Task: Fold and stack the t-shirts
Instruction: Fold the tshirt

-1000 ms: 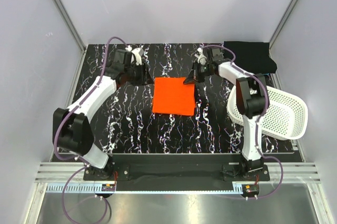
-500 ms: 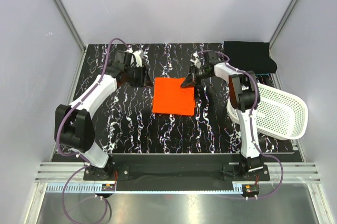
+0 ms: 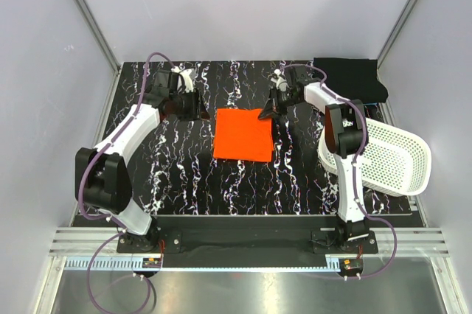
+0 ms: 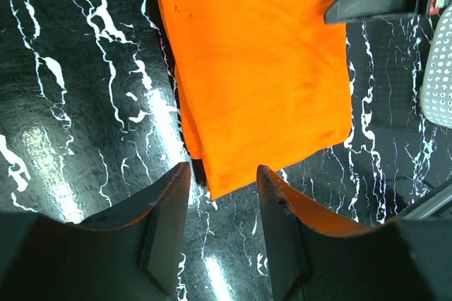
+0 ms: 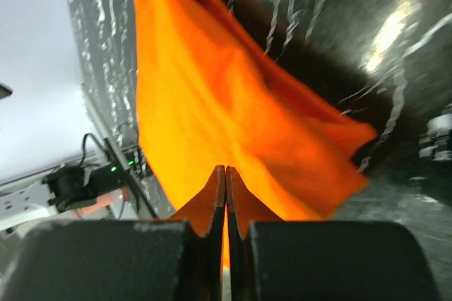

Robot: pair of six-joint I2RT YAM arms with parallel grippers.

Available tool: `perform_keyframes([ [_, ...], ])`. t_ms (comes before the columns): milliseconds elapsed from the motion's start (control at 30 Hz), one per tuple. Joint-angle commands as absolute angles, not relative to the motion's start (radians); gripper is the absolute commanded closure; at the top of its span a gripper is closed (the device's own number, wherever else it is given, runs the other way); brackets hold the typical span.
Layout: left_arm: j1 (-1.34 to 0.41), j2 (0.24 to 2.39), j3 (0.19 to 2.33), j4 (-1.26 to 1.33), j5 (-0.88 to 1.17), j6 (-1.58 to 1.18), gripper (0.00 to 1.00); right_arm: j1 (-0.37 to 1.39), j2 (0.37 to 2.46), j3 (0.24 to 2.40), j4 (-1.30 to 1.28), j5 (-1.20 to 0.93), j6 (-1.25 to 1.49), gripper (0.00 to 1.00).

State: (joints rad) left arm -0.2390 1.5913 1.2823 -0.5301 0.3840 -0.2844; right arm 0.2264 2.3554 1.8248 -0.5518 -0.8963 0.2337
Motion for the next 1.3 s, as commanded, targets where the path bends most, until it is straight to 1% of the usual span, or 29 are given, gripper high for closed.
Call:
perform_keyframes([
  [0, -0.224, 1.555, 1.292, -0.515, 0.422, -0.276, 0.53, 0.207, 2.379, 1.939, -0.624, -0.847, 0.167, 0.98],
  [267, -0.192, 1.568, 1.289, -0.497, 0.494, -0.305, 0.53, 0.170, 2.502, 2.132, -0.640, -0.897, 0.201, 0.99],
  [333, -0.183, 1.566, 1.285, -0.489, 0.500, -0.308, 0.53, 0.172, 2.531, 2.151, -0.647, -0.897, 0.206, 1.00],
  [467, -0.170, 1.563, 1.279, -0.485, 0.492, -0.310, 0.53, 0.169, 2.523, 2.180, -0.650, -0.867, 0.204, 1.00],
  [567, -0.166, 1.568, 1.279, -0.480, 0.506, -0.316, 0.53, 0.166, 2.517, 2.247, -0.713, -0.853, 0.222, 1.00],
  [600, -0.164, 1.568, 1.278, -0.480, 0.508, -0.318, 0.53, 0.166, 2.519, 2.270, -0.769, -0.859, 0.219, 0.99],
  [700, -0.160, 1.563, 1.276, -0.477, 0.512, -0.318, 0.53, 0.170, 2.465, 2.235, -0.781, -0.876, 0.207, 0.99],
  [800, -0.158, 1.557, 1.273, -0.471, 0.515, -0.319, 0.53, 0.179, 2.412, 2.163, -0.776, -0.836, 0.170, 0.98],
  [900, -0.153, 1.560, 1.273, -0.465, 0.535, -0.328, 0.53, 0.183, 2.407, 2.140, -0.793, -0.862, 0.155, 0.99],
  [1033, -0.146, 1.560, 1.270, -0.457, 0.549, -0.336, 0.53, 0.199, 2.395, 2.050, -0.779, -0.891, 0.137, 1.00],
  [1133, -0.144, 1.555, 1.264, -0.454, 0.551, -0.339, 0.53, 0.212, 2.419, 2.045, -0.776, -0.838, 0.124, 1.00],
  [1267, -0.144, 1.554, 1.266, -0.453, 0.555, -0.342, 0.53, 0.209, 2.460, 2.089, -0.764, -0.819, 0.123, 1.00],
])
